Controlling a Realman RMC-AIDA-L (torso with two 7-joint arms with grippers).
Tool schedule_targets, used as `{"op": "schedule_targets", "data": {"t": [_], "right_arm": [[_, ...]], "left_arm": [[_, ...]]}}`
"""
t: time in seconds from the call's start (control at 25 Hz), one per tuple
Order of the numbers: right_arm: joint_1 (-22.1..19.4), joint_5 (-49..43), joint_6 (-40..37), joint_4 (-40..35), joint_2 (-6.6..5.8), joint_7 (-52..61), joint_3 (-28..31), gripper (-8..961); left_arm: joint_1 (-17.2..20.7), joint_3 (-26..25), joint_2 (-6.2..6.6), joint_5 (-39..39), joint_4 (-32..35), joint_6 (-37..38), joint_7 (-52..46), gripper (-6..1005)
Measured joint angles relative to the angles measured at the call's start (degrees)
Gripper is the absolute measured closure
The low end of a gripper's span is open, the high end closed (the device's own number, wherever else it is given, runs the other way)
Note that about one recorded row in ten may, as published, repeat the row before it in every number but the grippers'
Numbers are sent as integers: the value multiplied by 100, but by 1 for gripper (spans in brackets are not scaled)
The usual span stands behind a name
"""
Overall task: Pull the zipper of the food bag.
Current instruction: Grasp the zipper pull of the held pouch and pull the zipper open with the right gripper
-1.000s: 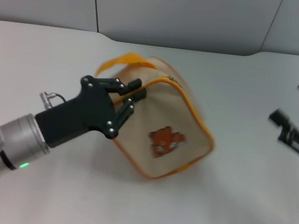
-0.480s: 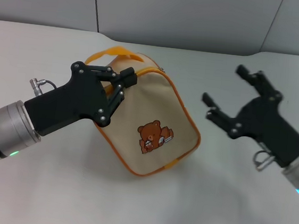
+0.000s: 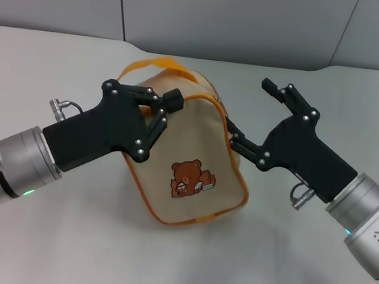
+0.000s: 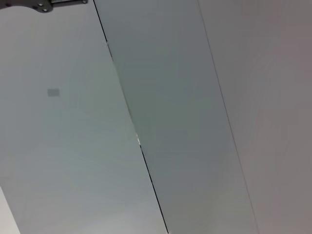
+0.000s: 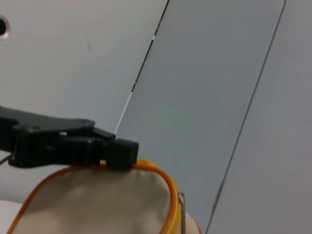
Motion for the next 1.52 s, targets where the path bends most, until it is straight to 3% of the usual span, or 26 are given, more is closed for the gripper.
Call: {"op": "schedule_targets", "data": {"t": [0.56,0.8,1.2,1.44,1.52], "right_arm": [[129,-3,-22,361,-1,-525,61,129],[135,-3,-40,580,-1,-1036,68,234],[149,-3,-41,914,0,-2033,70,707],[13,-1,-58,947,-1,-2098,75,906],[-32,-1,-60,946,-1,-2102,75,917]], "left_arm": [[-30,48,-11,4,-24,27,-22,988],[-50,48,-11,4,-22,30,-39,990],[-54,47,-11,1,-59,42,-35,997],[-53,48,-11,-3,-70,42,-19,999],[-53,48,-11,-3,-63,37,-21,1000]]}}
